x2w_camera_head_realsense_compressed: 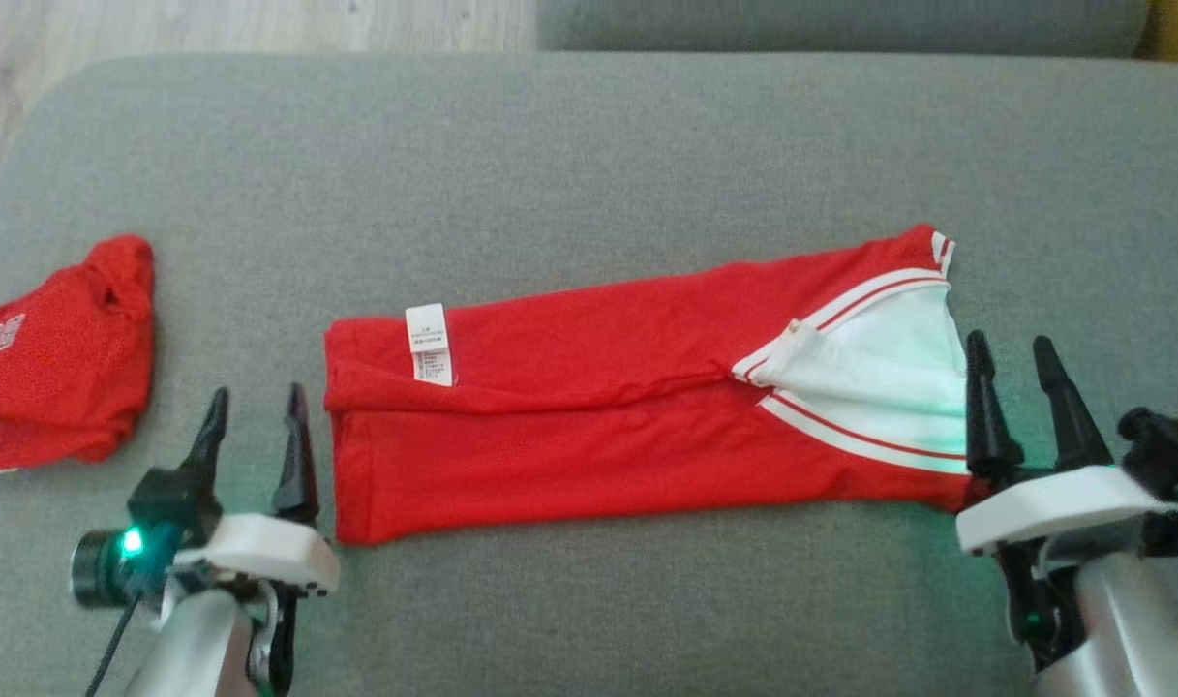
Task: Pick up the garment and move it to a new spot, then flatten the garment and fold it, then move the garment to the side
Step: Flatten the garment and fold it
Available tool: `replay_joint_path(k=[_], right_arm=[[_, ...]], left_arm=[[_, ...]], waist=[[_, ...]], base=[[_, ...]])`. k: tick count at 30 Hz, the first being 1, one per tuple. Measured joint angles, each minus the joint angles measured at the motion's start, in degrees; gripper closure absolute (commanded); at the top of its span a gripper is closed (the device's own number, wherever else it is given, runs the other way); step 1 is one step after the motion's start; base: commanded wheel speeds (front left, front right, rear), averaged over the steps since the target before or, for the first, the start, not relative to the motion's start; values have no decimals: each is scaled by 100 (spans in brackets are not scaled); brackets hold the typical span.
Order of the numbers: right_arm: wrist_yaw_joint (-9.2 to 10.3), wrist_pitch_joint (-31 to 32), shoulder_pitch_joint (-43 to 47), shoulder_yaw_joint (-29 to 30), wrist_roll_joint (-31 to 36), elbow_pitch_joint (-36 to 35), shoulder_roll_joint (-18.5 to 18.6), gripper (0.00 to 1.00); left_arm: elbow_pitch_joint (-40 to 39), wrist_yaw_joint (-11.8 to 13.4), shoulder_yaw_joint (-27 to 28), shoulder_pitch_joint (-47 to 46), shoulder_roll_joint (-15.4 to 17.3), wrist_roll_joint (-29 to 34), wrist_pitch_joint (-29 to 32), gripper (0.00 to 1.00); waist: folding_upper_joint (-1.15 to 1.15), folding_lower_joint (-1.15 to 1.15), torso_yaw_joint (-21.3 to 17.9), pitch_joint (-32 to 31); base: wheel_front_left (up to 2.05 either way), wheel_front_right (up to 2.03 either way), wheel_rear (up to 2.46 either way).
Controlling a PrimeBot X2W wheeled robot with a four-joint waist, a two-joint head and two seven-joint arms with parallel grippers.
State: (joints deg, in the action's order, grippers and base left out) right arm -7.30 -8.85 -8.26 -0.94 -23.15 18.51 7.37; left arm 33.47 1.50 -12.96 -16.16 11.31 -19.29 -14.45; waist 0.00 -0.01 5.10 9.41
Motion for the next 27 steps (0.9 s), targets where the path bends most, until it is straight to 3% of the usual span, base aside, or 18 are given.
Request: replay_joint_path(k=[5,12,19,27], right_arm=[[0,-308,4,98,776,296,-166,0],[0,-431,48,292,910,948,-379,0],[0,-416,-87,291,1124,1489,-423,0],[0,-136,-1066,480,1505,2193,-280,0]], left_arm=[[-525,101,499,561,-333,321,0,0],[-859,-100,728,1312,-720,684,0,0],[-958,-309,838,1468,-813,907,0,0],[-836,-446,756,1400,-839,936,0,0]], waist=[[0,0,25,-264],[0,0,95,-584],[0,0,129,-575],[0,2,218,-308]], base=[[0,0,0],[0,0,0],[0,0,0],[0,0,0]])
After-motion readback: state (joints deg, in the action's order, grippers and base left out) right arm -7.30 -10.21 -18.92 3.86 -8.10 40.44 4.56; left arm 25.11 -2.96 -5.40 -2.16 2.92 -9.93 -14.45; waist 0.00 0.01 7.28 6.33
